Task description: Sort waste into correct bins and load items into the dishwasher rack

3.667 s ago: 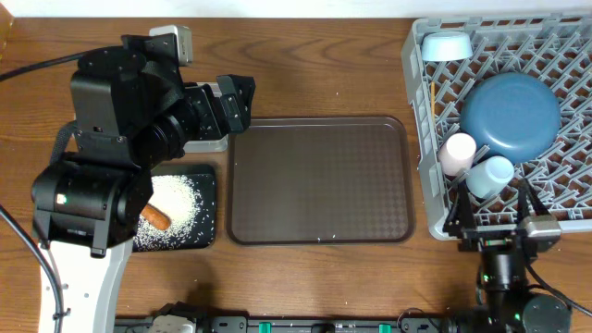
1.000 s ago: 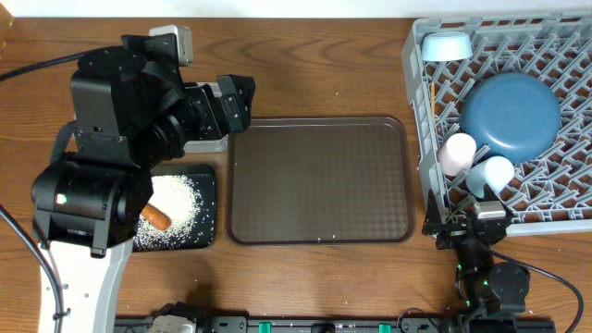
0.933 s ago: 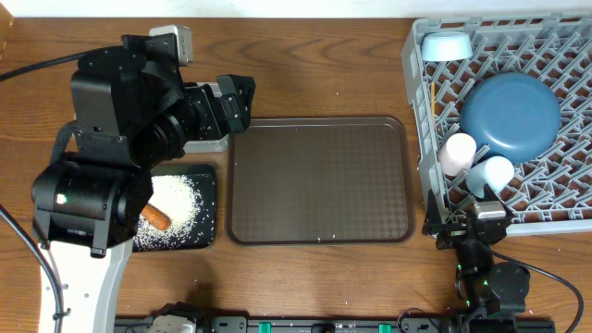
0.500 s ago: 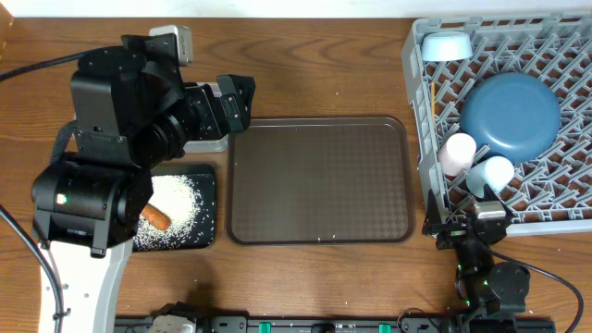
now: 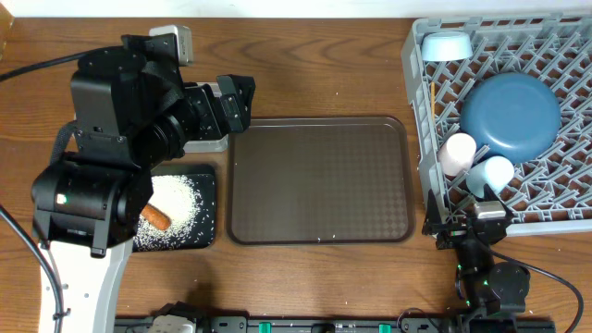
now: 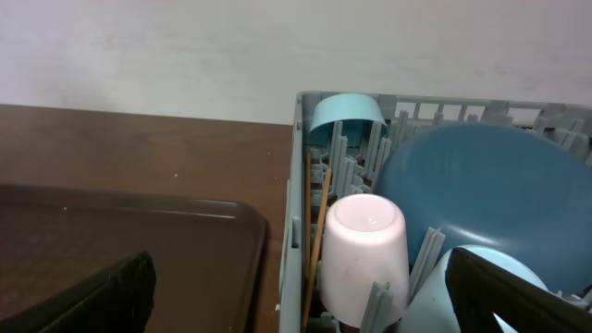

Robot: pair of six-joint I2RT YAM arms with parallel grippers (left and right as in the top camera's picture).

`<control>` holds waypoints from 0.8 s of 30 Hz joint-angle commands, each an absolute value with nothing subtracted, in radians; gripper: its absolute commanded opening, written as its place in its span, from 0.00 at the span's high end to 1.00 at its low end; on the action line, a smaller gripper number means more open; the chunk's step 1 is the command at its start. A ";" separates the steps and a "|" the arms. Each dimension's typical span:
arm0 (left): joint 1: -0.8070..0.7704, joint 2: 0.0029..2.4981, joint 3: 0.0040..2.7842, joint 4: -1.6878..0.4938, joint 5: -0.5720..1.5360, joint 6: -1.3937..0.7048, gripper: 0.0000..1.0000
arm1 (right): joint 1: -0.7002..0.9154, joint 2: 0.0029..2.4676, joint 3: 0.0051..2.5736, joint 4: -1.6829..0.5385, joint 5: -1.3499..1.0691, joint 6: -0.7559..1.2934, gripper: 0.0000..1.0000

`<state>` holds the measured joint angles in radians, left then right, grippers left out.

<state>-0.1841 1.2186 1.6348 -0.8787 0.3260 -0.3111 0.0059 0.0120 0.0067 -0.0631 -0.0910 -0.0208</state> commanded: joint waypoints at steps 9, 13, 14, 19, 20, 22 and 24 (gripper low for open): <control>-0.179 0.964 1.529 -0.931 0.213 -0.309 0.02 | 0.009 0.005 0.005 -0.067 -0.098 -0.039 0.01; -0.179 0.756 1.357 -0.930 0.107 -0.309 0.02 | 0.009 0.005 0.005 -0.067 -0.098 -0.039 0.01; -0.179 0.698 1.303 -0.930 0.081 -0.309 0.02 | 0.009 0.005 0.005 -0.067 -0.098 -0.039 0.01; -0.159 0.466 1.066 -0.928 0.032 -0.309 0.02 | 0.009 0.005 0.005 -0.067 -0.098 -0.039 0.01; -0.152 0.424 1.019 -0.926 0.033 -0.309 0.02 | 0.009 0.005 0.005 -0.067 -0.098 -0.039 0.01; -0.138 0.348 0.928 -0.909 0.033 -0.311 0.02 | 0.009 0.005 0.005 -0.067 -0.098 -0.039 0.01; -0.126 0.279 0.837 -0.873 0.037 -0.317 0.02 | 0.009 0.005 0.005 -0.067 -0.098 -0.039 0.01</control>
<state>-0.1444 0.3595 0.9394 -0.9043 0.0639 -0.3115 0.0059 0.0113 0.0067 -0.0635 -0.0933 -0.0242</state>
